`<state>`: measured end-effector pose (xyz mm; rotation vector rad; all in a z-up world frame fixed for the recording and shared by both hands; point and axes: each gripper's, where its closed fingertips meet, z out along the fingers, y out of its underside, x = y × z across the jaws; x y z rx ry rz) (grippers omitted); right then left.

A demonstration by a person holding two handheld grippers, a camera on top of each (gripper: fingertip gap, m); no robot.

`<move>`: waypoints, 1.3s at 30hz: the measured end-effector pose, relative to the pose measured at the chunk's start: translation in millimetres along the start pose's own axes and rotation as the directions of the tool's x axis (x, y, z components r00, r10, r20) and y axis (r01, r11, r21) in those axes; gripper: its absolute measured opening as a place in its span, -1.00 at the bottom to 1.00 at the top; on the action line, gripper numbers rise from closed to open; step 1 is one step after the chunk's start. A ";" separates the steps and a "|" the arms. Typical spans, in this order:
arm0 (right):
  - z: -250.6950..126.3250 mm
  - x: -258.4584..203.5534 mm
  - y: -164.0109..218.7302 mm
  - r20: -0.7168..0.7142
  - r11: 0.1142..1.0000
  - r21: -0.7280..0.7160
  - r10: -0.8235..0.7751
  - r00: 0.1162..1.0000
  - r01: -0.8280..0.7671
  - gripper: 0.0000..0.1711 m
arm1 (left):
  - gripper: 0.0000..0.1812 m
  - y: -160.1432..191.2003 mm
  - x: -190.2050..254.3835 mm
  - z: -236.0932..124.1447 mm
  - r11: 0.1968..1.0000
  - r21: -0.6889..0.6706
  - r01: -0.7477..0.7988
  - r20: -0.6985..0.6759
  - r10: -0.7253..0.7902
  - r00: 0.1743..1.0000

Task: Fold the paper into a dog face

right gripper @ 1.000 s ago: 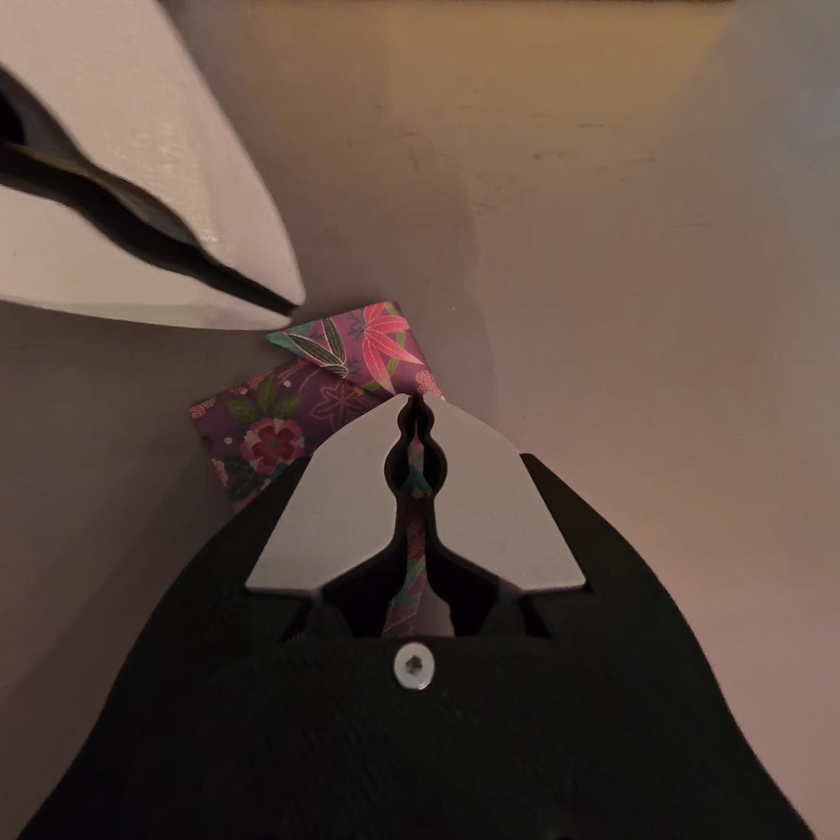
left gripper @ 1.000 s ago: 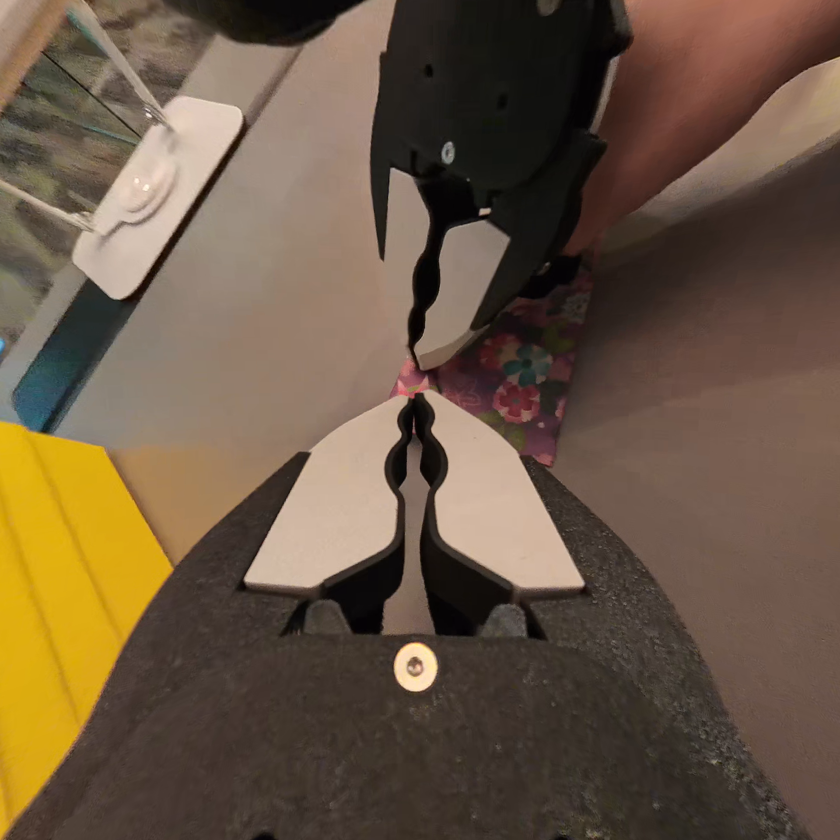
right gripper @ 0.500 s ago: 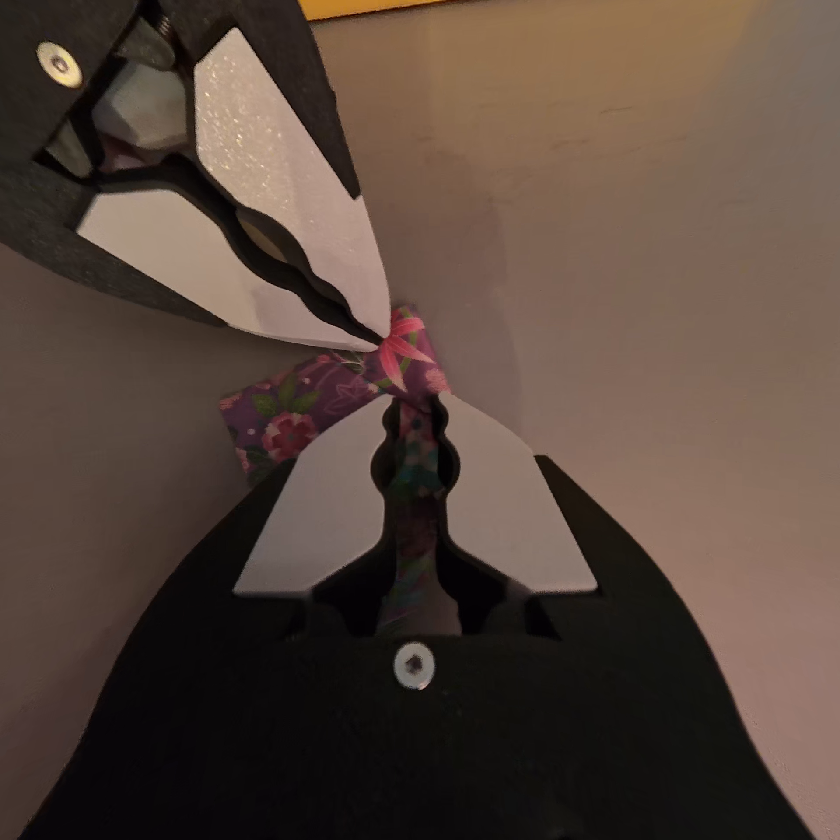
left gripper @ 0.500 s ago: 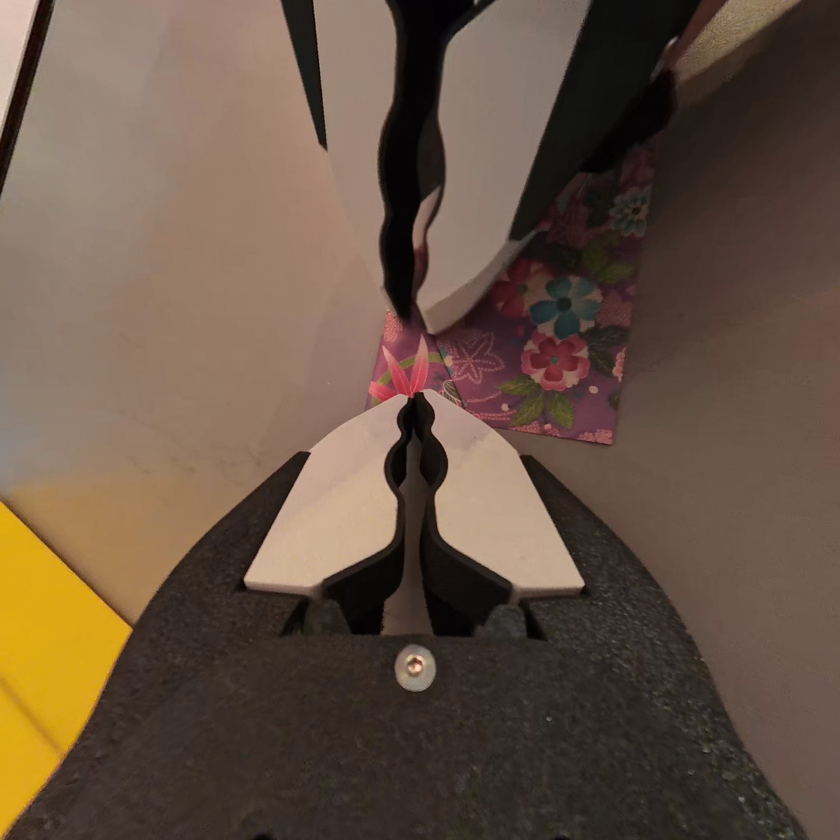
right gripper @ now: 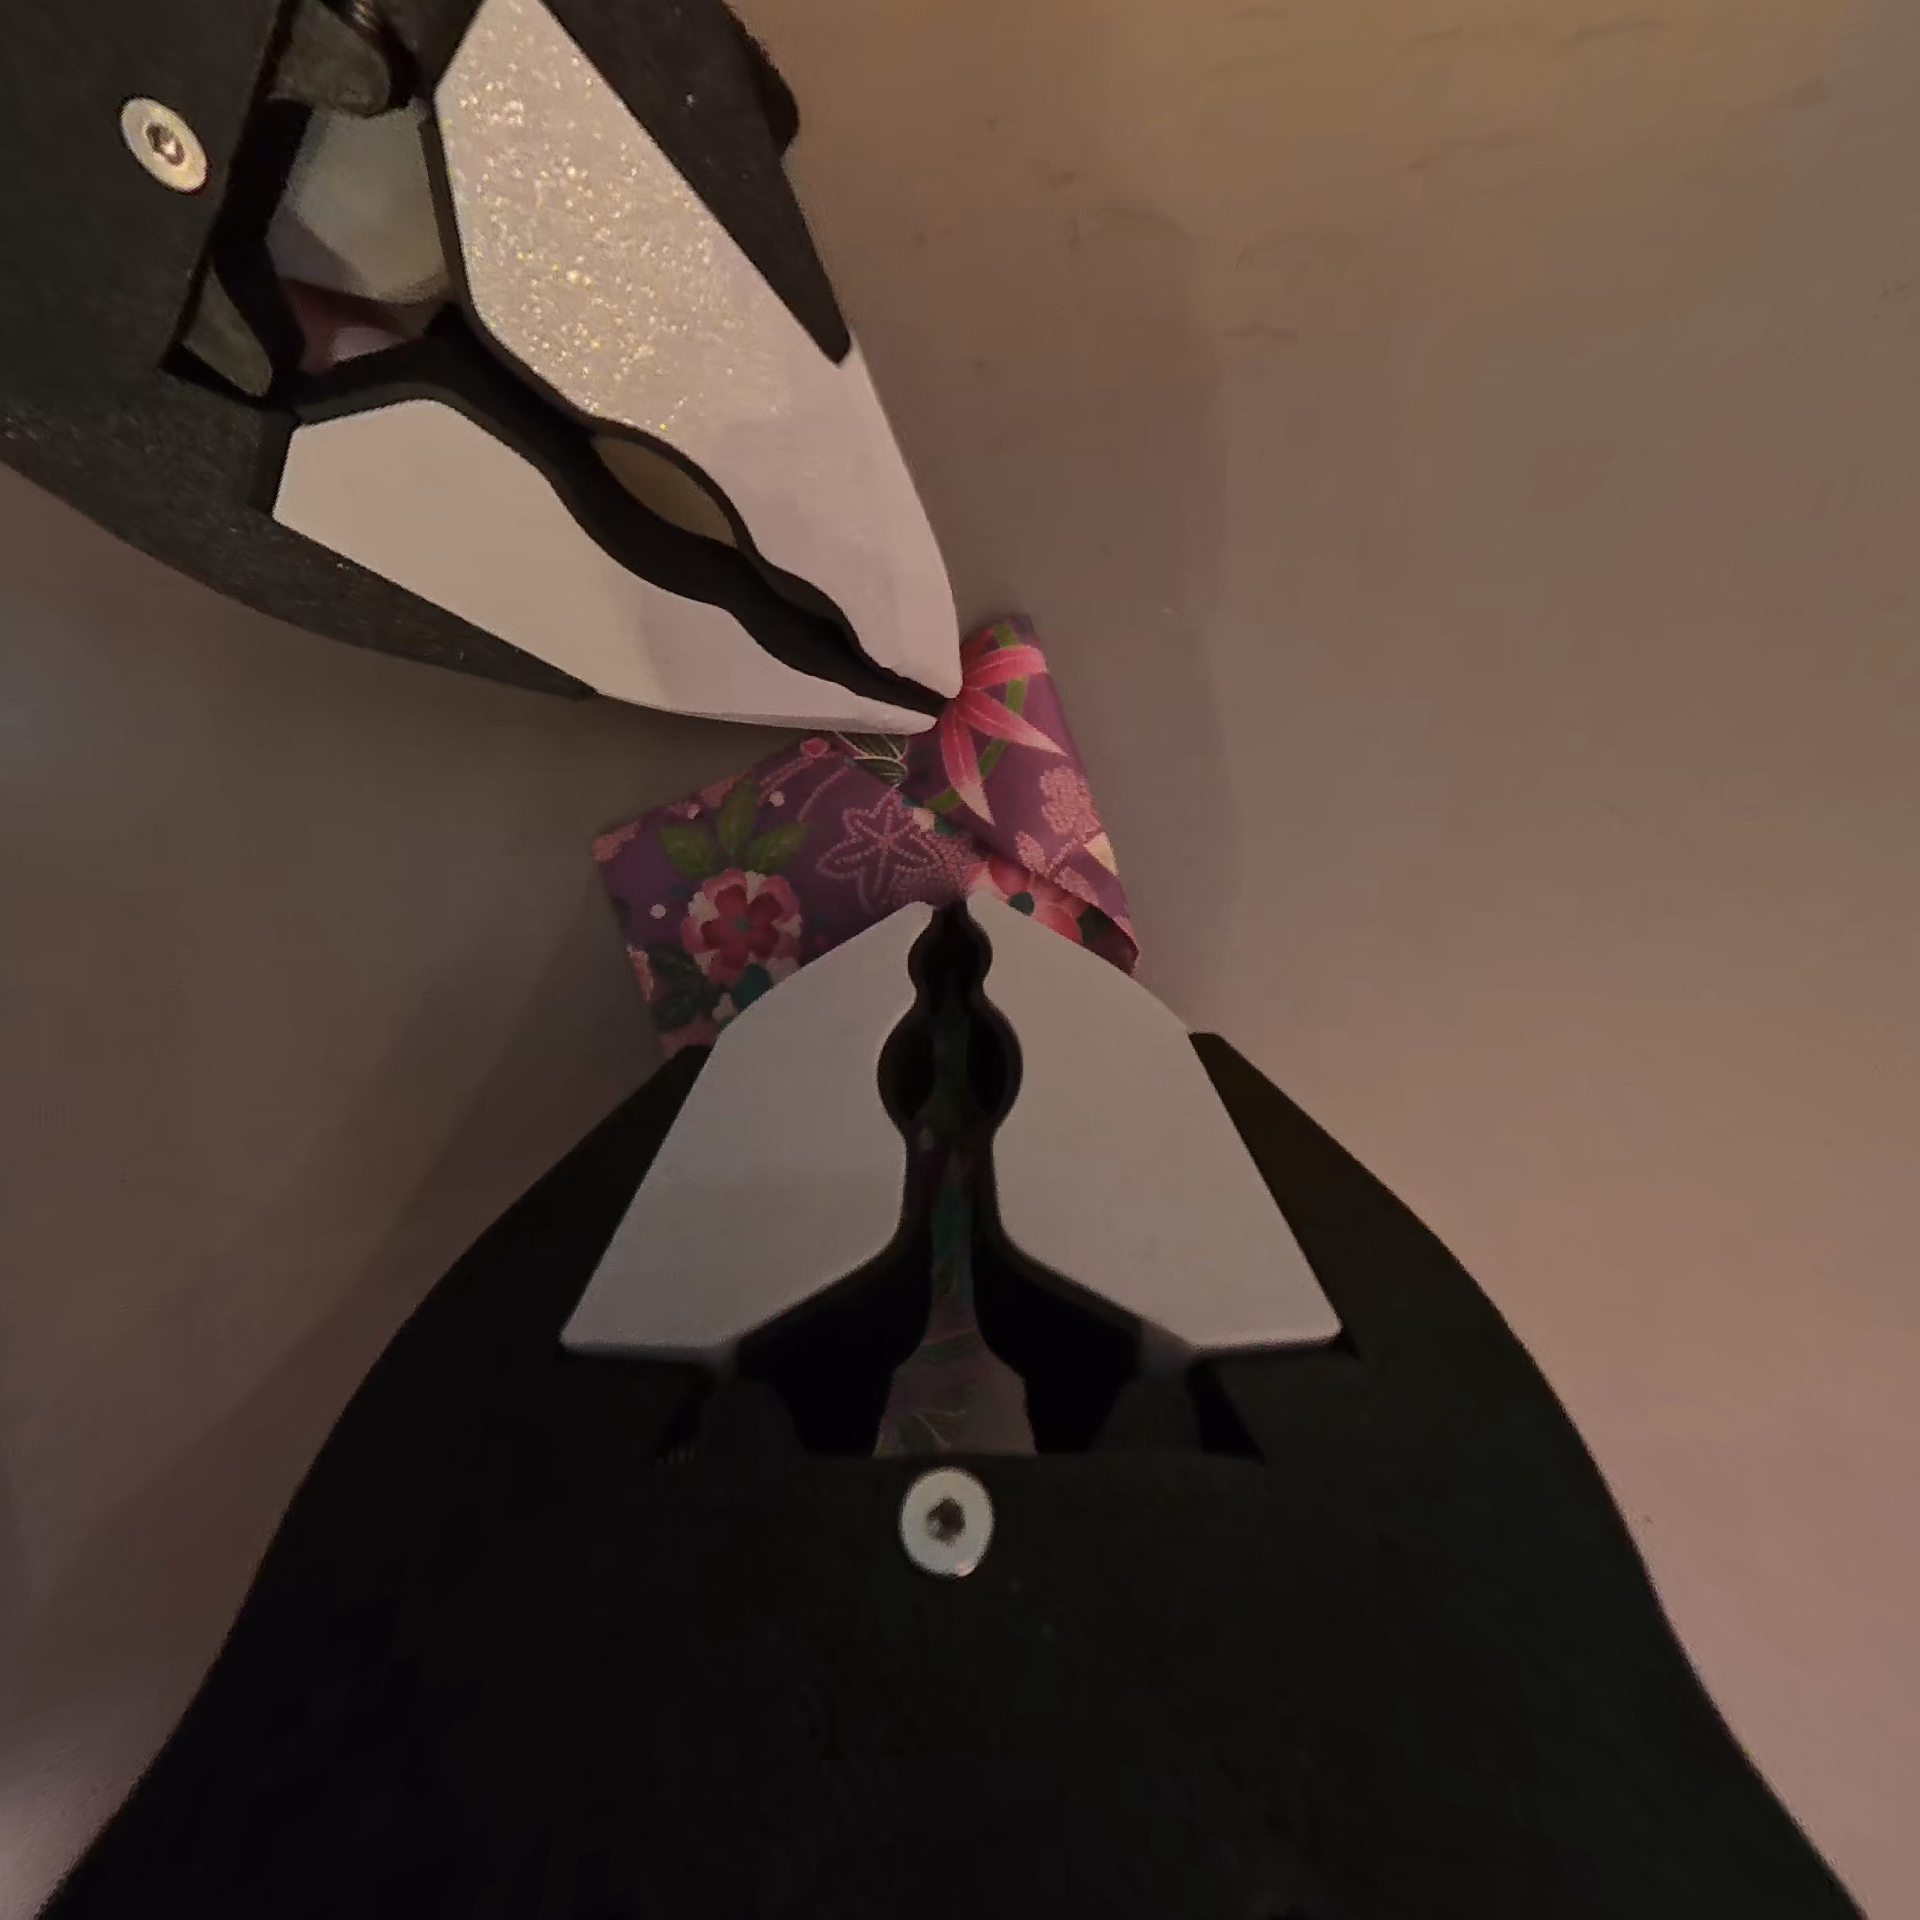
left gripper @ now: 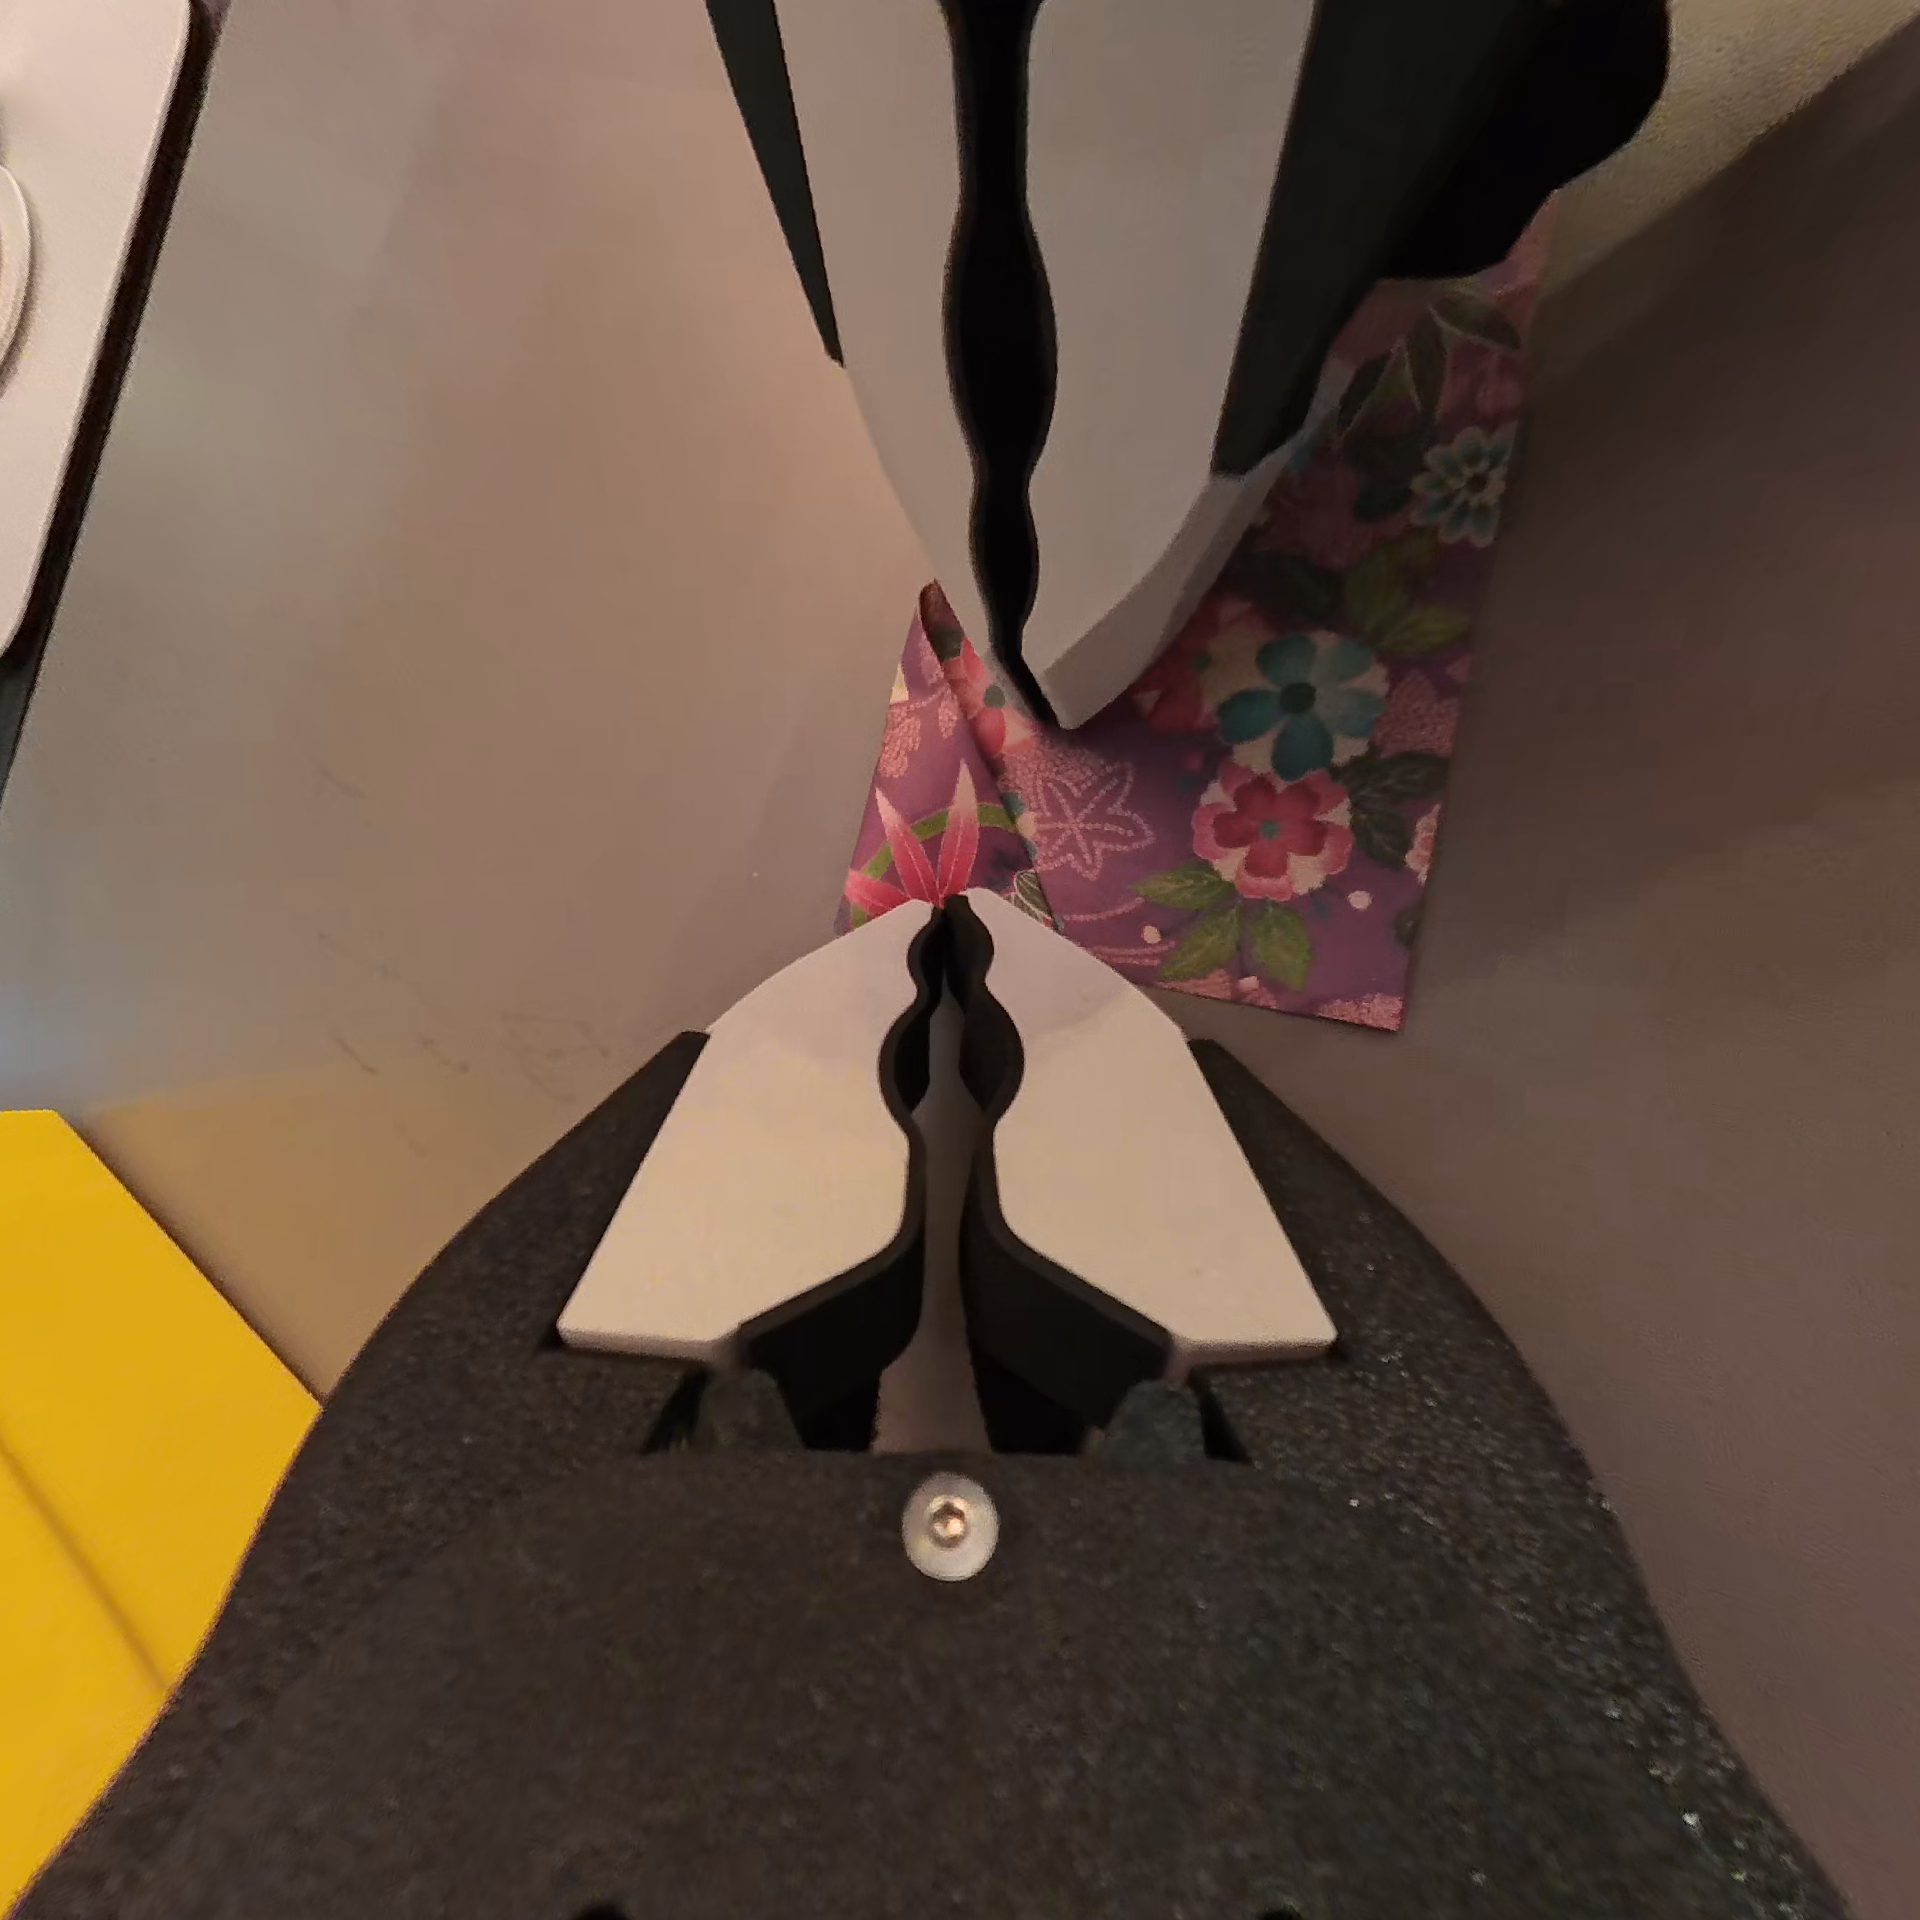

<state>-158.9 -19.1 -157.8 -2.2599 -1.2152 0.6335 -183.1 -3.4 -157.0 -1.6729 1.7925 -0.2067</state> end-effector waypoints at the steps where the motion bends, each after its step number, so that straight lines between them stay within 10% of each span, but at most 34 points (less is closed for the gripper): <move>1: 0.0 0.1 0.1 0.006 1.000 0.003 -0.001 1.000 0.001 -0.96 | -1.00 0.1 0.7 -0.3 1.000 0.001 0.002 -0.001 -0.002 1.000; 39: -9.8 -16.9 -17.0 0.154 0.995 0.057 0.076 0.985 -0.086 -0.93 | -1.00 4.7 10.2 -8.0 1.000 -0.006 0.020 -0.002 -0.020 1.000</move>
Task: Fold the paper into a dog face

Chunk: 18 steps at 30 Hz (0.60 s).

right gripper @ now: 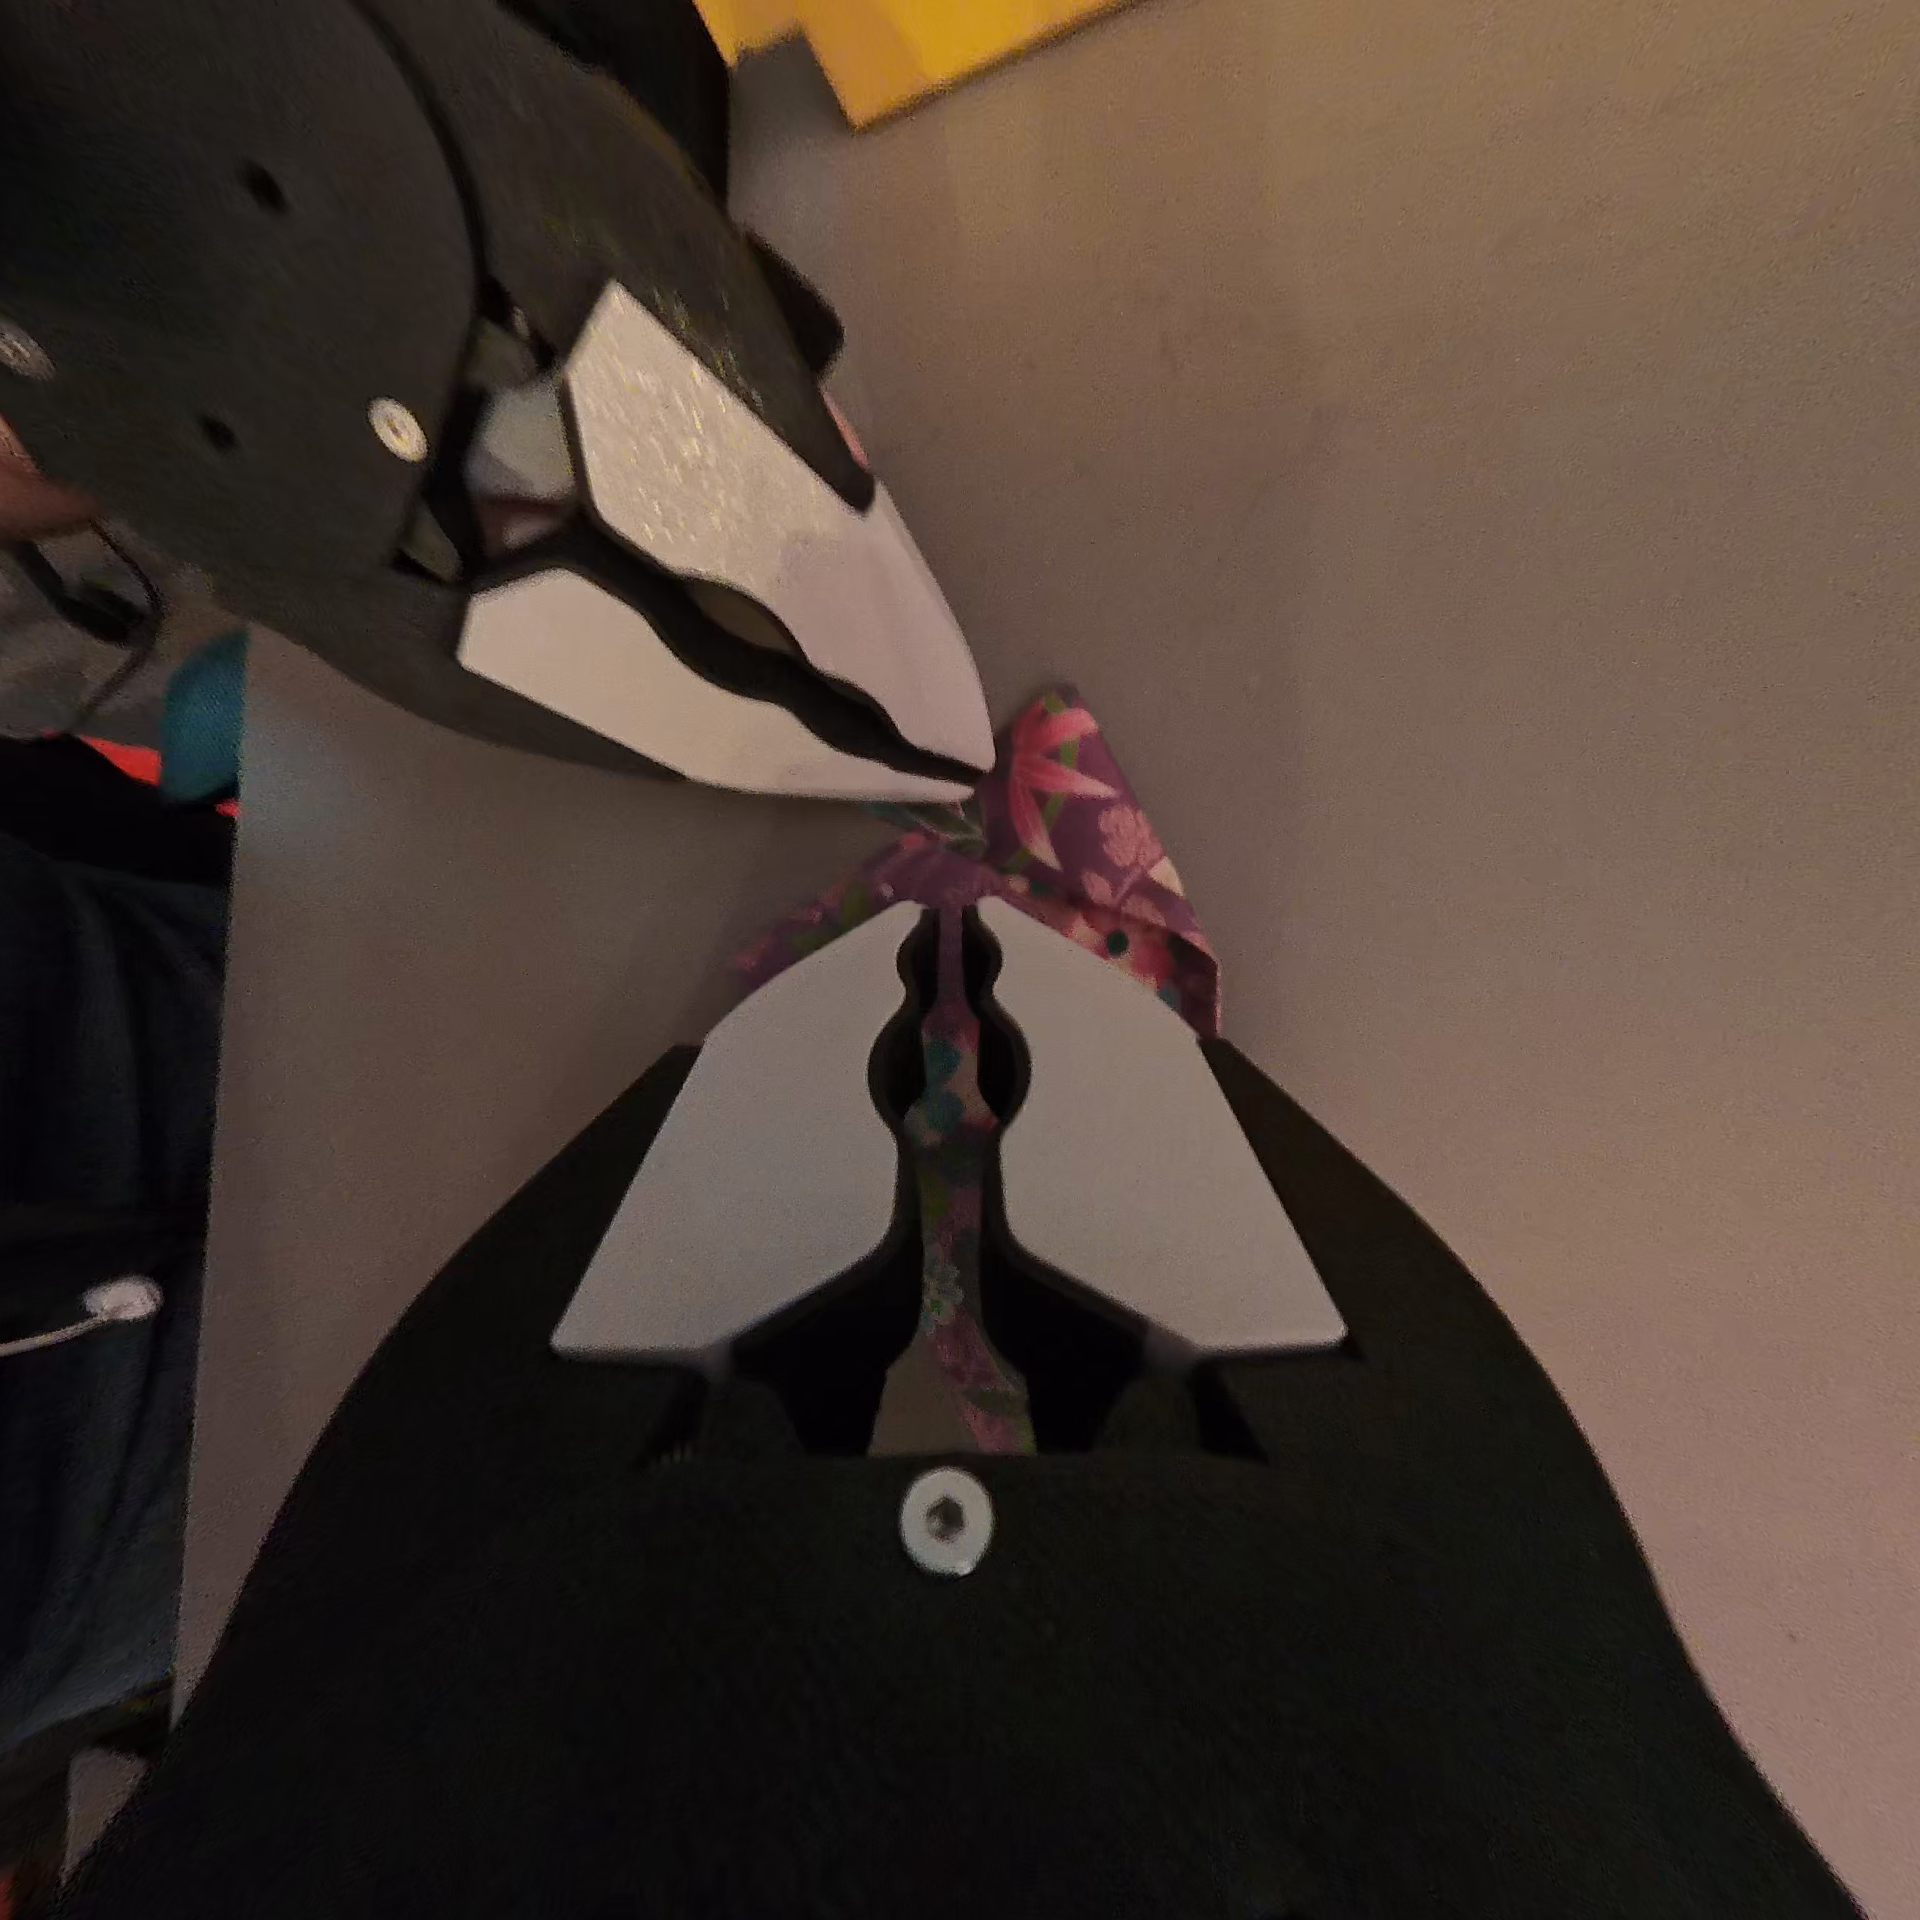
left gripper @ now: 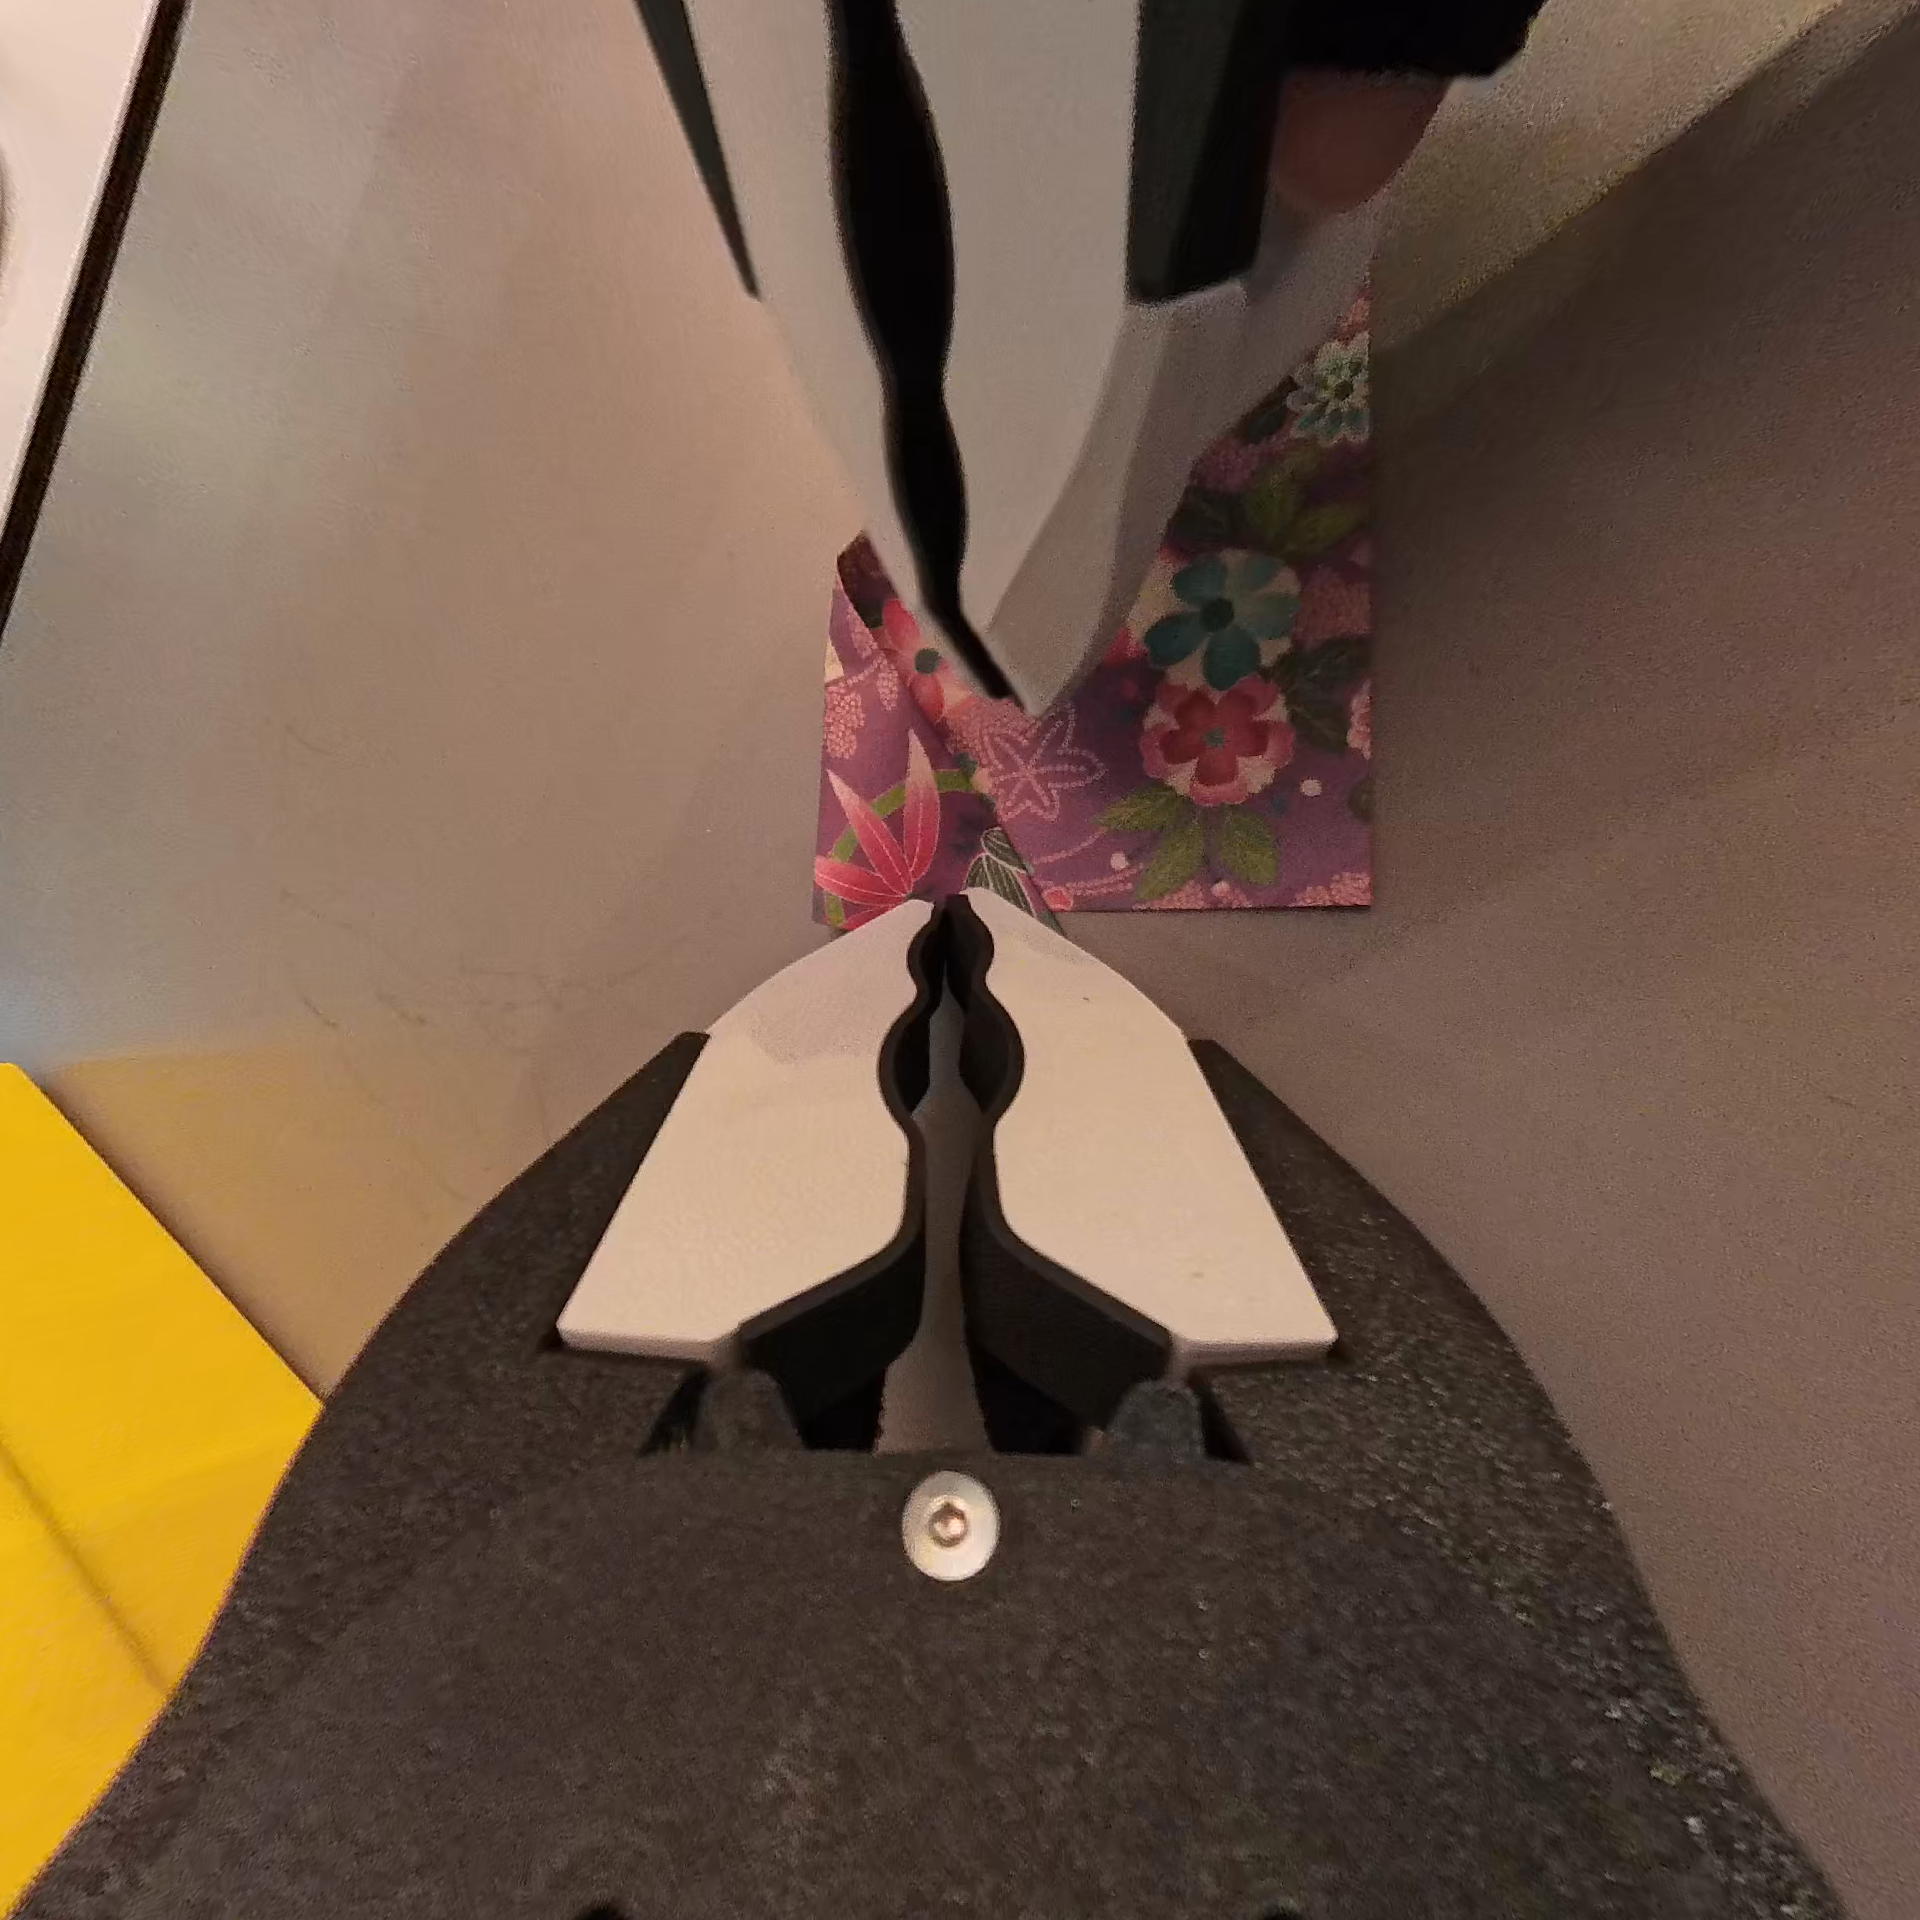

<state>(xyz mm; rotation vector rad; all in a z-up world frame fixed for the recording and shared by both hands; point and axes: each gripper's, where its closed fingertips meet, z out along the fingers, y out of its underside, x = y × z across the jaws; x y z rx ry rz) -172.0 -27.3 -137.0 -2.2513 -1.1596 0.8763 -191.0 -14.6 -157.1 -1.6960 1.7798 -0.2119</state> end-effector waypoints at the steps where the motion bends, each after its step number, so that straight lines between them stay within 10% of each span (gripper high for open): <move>1: -0.7 -0.8 -7.6 0.003 0.999 0.045 0.012 1.000 -0.012 -0.95 | -1.00 0.0 0.1 -0.1 1.000 0.000 0.000 0.000 0.000 1.000; 6: 0.7 9.6 -32.0 -0.016 0.978 0.195 0.074 0.997 -0.069 -0.98 | -1.00 0.0 0.1 0.0 1.000 -0.001 0.006 -0.004 -0.006 1.000; 18: 19.4 31.5 -7.1 -0.128 0.999 0.015 0.033 0.991 -0.031 -0.96 | -1.00 -0.4 0.0 0.4 1.000 -0.002 0.002 0.002 -0.002 1.000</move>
